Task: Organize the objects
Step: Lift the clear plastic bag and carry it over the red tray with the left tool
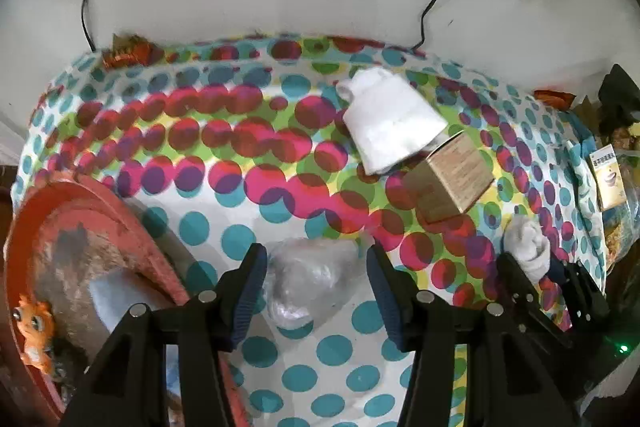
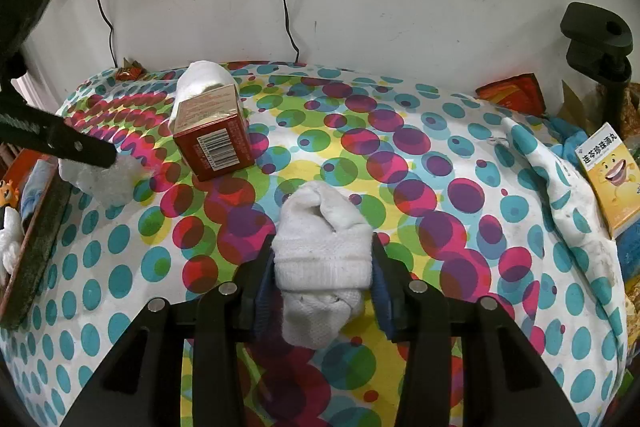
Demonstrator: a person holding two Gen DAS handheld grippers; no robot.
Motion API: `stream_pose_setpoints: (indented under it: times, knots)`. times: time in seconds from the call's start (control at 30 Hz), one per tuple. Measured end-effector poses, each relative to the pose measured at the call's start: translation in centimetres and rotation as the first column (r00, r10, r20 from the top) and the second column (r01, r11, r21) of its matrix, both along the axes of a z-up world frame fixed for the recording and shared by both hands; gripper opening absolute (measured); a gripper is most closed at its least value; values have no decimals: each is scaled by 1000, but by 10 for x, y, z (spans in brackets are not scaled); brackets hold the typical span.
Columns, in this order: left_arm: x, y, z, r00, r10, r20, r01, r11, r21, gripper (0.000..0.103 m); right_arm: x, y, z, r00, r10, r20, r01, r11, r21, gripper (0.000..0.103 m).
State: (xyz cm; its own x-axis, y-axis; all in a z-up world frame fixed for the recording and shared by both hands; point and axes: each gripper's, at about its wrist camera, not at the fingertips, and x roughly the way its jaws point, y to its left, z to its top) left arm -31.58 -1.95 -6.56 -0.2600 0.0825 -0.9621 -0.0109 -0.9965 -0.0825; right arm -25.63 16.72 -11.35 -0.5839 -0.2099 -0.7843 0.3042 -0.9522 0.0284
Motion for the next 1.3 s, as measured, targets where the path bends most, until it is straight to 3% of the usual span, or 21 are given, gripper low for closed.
stream_pose_setpoints:
  times: [0.13,0.37,0.4,0.5,0.8,1.13,1.3]
  knots:
    - [6,3,-12,1000,-6,21,6,1000,17,53,0,0,0,1000,-1,0,1,1000,1,42]
    - [16,11,-9,999,-21,-50,22,1000,12,53,1,-1,0,1000,0,0,0,1000,1,43]
    - [16,11,-9,999,-23,-47,23,1000,17,43,1,-1,0,1000,0,0,0,1000,0,43]
    - [18,12,-11,998,-15,-54,17,999,29,41,1,-1,0,1000,-1,0,1,1000,2,43]
    - [34,30,-10,995,-41,-89,38,999,-33,40,0,-2,0,1000,-1,-1,1,1000,9,43]
    - [83,41,3,985,-69,-160,54,994,-95,40,1,-2,0,1000,0,-2,0,1000,11,43]
    - [109,47,12,980,-72,-187,56,994,-91,40,1,-3,0,1000,-1,-2,1,1000,12,43]
